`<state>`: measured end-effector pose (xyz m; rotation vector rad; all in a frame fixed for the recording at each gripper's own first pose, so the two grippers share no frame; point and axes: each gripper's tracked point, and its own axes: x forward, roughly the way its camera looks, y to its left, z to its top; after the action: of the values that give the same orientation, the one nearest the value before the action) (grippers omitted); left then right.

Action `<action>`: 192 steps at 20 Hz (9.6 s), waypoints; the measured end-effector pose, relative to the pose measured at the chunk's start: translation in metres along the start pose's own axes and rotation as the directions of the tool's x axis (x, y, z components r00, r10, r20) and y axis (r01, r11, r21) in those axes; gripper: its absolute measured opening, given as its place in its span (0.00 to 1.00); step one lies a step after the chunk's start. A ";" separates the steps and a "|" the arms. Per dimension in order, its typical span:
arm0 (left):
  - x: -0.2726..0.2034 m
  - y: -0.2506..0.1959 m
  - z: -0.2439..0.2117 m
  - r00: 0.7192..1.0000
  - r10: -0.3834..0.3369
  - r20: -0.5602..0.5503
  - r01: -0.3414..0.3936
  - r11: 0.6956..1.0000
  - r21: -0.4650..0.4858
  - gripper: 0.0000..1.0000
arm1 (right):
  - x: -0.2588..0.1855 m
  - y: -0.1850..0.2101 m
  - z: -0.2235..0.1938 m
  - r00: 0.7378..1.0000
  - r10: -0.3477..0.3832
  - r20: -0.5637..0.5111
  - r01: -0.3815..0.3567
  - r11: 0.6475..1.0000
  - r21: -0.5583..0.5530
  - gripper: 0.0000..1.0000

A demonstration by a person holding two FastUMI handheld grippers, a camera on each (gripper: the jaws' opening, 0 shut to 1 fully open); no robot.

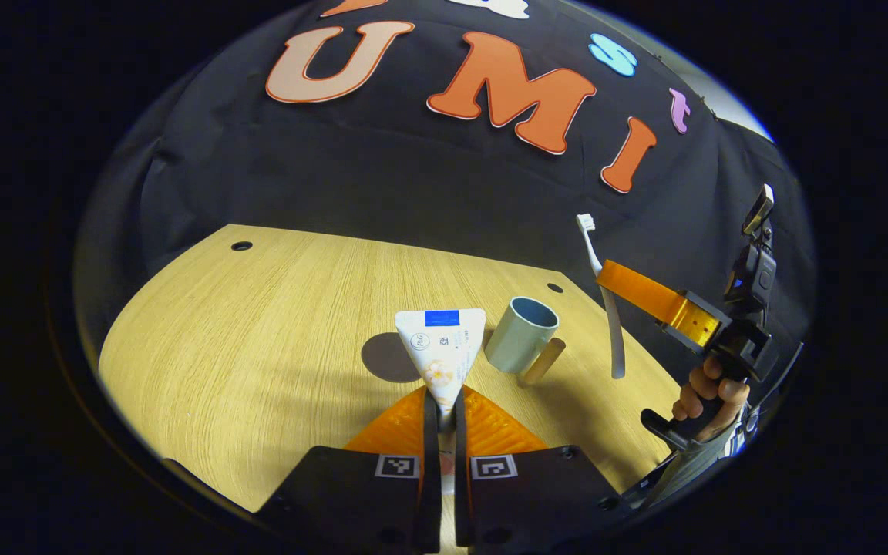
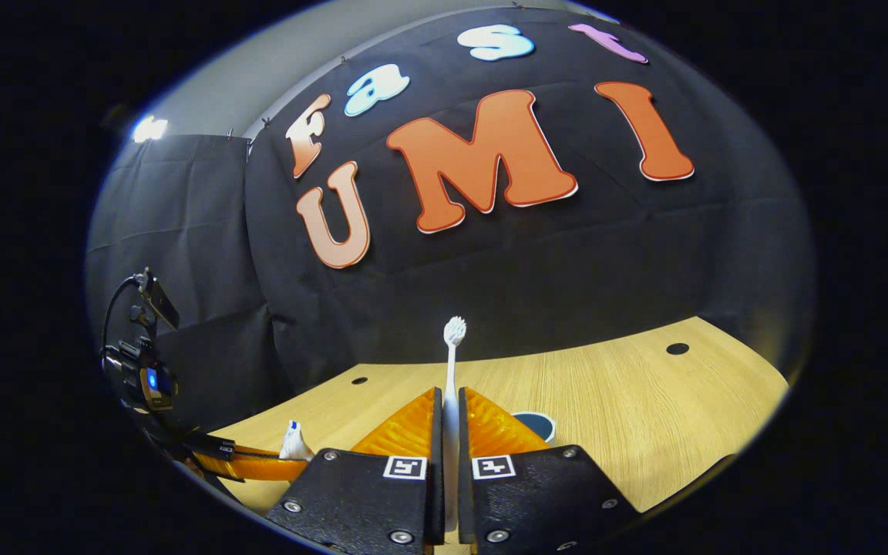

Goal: Put the toothbrush and toothpaste on the desktop into the cup, then pick up the cup and place it on the coaster on the desktop.

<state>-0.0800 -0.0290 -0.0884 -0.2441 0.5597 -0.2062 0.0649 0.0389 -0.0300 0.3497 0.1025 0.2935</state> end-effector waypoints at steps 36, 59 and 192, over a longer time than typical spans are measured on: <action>-0.066 0.000 0.022 0.997 0.020 0.077 -0.019 1.000 -0.013 0.10 | 0.088 -0.068 -0.016 0.973 -0.042 0.227 0.073 0.989 -0.130 0.08; -0.024 -0.022 0.037 0.998 0.045 0.037 -0.047 0.997 0.062 0.10 | 0.065 -0.080 -0.066 0.985 -0.161 0.068 0.168 0.979 -0.115 0.10; 0.008 -0.002 0.130 0.908 -0.066 0.414 -0.036 0.971 0.234 0.88 | 0.046 -0.071 -0.182 0.541 -0.297 -0.787 0.182 0.955 -0.235 0.64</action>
<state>-0.0028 -0.0106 0.0150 -0.0545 0.1001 -0.2257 0.1003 0.0473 -0.2277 0.0360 1.0623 0.1619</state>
